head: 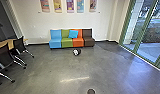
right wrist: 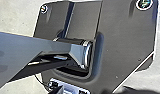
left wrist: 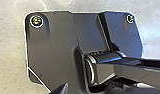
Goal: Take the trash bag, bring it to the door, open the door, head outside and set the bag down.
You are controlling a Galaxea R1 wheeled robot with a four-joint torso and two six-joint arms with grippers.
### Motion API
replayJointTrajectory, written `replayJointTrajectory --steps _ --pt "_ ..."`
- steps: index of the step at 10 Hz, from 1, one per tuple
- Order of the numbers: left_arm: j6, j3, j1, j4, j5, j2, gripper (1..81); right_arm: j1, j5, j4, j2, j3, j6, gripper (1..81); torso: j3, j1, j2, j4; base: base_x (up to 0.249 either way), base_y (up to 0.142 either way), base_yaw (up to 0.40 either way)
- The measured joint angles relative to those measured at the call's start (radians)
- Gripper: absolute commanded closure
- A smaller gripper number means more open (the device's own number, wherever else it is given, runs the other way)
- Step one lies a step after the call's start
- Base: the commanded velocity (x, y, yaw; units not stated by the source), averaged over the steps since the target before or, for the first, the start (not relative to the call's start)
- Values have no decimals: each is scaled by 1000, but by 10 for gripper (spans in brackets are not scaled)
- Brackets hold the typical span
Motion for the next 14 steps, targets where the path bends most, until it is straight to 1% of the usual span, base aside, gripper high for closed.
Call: replayJointTrajectory --steps 7,14 --pt "0 0 -6 0 0 3 10 0 2 0 2 0 0 10 0 1 0 0 208 0 0" --pt "0 1 -5 0 0 5 10 0 2 0 8 0 0 10 0 1 0 0 143 0 0"
